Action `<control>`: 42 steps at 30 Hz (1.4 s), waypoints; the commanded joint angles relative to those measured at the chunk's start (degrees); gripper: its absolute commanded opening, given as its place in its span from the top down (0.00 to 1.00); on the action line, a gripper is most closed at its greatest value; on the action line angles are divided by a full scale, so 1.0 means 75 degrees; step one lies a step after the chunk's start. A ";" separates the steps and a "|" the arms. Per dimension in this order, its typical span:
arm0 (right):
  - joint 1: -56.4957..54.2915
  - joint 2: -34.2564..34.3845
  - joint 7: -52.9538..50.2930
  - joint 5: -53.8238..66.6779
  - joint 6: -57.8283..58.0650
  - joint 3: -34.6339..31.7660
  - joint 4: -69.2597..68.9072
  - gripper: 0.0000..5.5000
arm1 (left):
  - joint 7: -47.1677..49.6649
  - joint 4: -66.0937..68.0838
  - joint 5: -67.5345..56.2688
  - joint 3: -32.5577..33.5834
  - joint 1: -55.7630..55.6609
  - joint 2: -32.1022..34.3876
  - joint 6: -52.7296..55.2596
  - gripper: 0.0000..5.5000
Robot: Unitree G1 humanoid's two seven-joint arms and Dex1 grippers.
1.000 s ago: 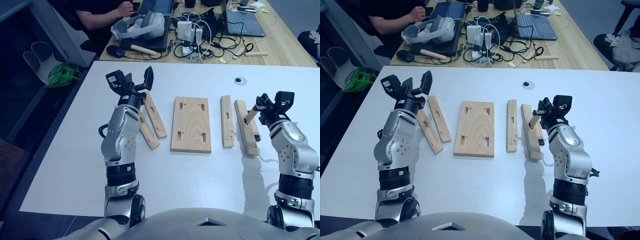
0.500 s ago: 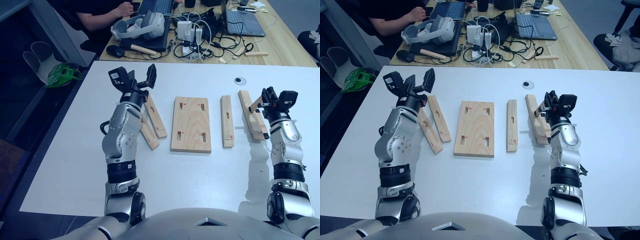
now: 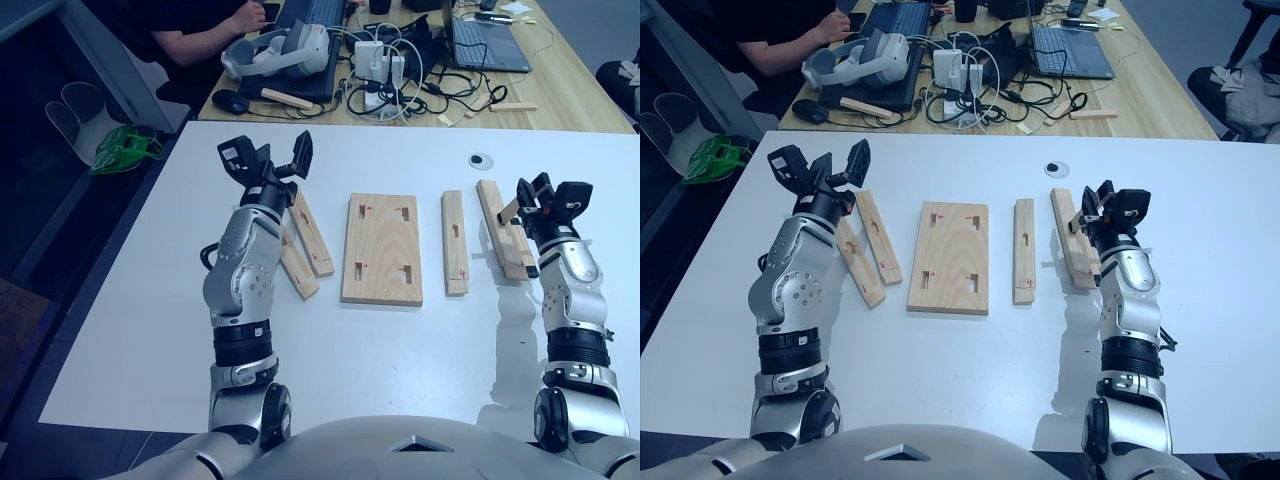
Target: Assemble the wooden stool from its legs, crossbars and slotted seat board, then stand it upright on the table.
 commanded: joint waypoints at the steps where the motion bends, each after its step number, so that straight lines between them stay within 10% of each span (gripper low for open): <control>1: -0.0179 -0.0156 -0.0233 -0.0061 0.0093 -0.0123 -0.0598 0.60 | 0.0024 0.0031 -0.0097 0.0052 -0.0031 -0.0003 0.0099 0.20; 17: -0.1628 -0.0299 -0.0535 0.0210 0.3231 0.0004 0.1309 0.60 | 0.0060 0.0023 -0.0184 -0.0013 -0.0051 -0.0083 0.0110 0.20; 33: -0.1865 -0.0453 -0.0389 0.0139 0.1051 -0.0215 -0.0090 0.60 | 0.0049 0.0173 -0.0210 0.0048 -0.0085 -0.0112 0.0019 0.20; 42: -0.1662 -0.0913 0.0752 0.0817 0.4633 0.0950 -0.1886 0.60 | 0.0078 0.0193 -0.0255 0.0098 -0.0082 -0.0226 -0.0046 0.20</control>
